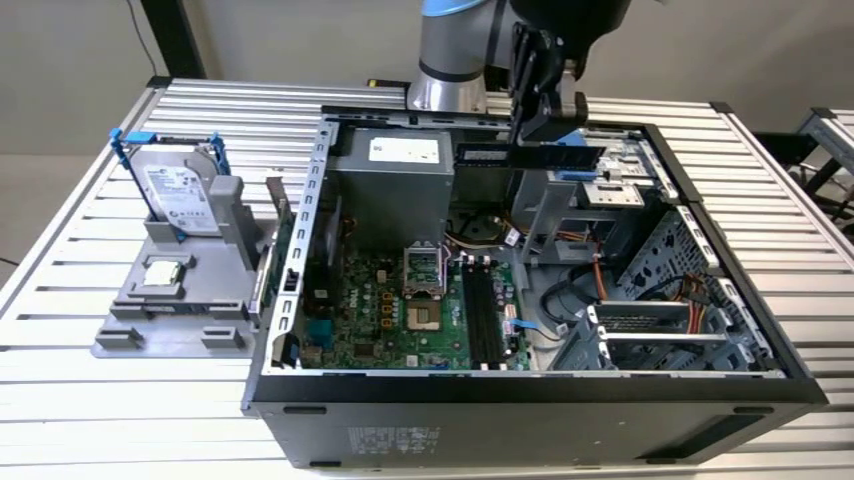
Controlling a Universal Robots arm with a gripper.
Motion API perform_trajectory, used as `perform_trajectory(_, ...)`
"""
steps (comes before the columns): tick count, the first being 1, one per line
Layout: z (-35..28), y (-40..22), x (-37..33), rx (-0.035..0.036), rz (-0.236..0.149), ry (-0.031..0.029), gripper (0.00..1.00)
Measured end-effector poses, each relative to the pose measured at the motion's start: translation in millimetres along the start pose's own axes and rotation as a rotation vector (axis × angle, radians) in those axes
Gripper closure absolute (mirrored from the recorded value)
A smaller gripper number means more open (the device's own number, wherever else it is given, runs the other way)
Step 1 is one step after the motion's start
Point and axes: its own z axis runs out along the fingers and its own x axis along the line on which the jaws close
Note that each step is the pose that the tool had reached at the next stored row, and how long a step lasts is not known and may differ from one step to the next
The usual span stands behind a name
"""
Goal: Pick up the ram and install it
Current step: 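Insert the ram into the slot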
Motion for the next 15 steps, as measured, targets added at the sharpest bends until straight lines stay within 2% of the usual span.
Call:
perform_trajectory(4, 0.1, -0.1, -2.6, -0.0001, -0.002, 0.0001, 1.0)
perform_trajectory(15, 0.1, 0.0, -2.4, -0.0005, -0.012, 0.0001, 1.0)
